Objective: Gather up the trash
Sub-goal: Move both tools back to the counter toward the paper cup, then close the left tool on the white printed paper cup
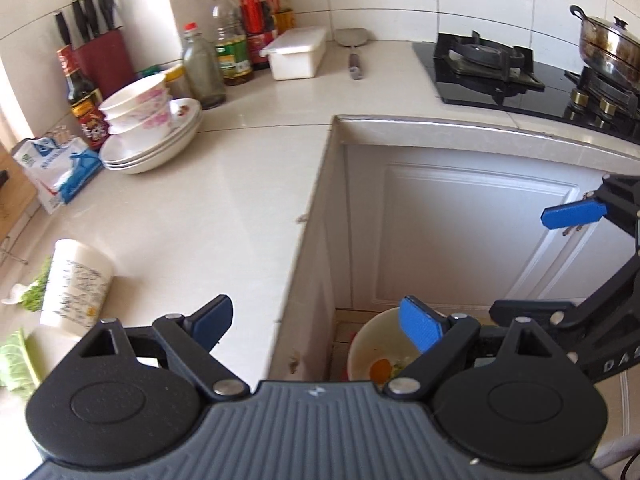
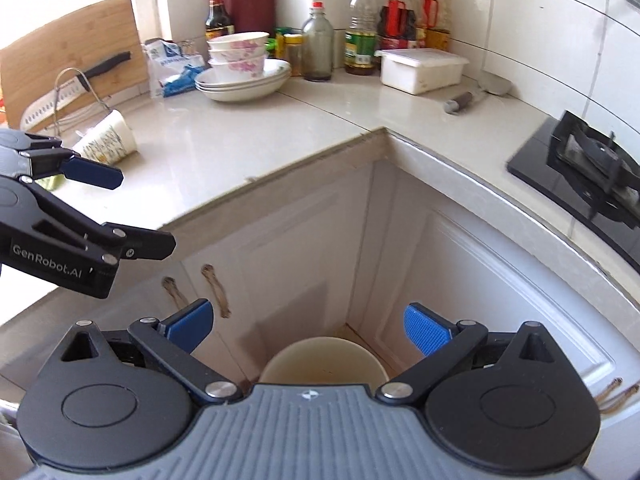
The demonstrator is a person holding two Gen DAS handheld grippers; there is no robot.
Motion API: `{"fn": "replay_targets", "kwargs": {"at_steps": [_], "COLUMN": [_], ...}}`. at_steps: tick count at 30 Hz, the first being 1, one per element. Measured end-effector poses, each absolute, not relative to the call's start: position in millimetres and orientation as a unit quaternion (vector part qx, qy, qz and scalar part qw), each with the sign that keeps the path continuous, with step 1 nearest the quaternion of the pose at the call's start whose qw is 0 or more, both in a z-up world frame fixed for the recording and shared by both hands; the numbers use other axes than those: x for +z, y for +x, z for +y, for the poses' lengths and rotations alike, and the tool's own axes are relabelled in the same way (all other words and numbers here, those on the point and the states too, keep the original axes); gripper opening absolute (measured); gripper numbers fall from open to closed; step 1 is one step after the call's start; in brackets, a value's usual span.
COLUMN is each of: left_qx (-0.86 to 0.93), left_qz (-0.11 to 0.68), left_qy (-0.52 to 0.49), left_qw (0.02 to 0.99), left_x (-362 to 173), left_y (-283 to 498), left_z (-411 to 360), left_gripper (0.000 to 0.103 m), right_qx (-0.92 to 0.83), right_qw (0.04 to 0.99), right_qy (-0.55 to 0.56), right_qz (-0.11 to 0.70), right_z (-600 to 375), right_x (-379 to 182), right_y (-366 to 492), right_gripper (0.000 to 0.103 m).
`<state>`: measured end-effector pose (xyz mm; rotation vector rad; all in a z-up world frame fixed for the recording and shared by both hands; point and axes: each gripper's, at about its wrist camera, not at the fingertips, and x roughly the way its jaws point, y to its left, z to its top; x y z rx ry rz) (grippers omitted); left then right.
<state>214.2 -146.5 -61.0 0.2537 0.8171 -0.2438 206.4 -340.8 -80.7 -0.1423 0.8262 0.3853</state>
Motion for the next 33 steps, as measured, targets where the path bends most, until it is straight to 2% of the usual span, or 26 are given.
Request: {"fn": "replay_targets", "kwargs": {"at_steps": [16,25,32,33], "left_qx": [0.003,-0.004,-0.017,-0.019], "left_qz": [0.388,0.406,0.419,0.419], "left_qy": [0.14,0.142,0.145,0.144], "left_qw": [0.911,0.903,0.896,0.896], "left_x": [-56.6,-79.4,-91.7,-92.1], "left_y": [253.0,299.6,314.5,314.6], "left_z": [-8.7,29.5,36.6,36.8], "left_gripper": [0.091,0.09,0.083,0.079], "right_qx": [0.256,0.259,0.257,0.257], "right_qw": [0.883,0.874,0.871,0.871], "right_qy": [-0.098,-0.106,-0.108,-0.109], "right_qz": [0.381,0.396,0.403,0.404], "right_z": [-241.0,-209.8,-200.6,-200.0], "right_x": [-69.8,-76.4,-78.8,-79.3], "right_y": [246.8,258.8,264.3,265.1], "right_gripper": [0.103,0.103,0.103,0.103]}}
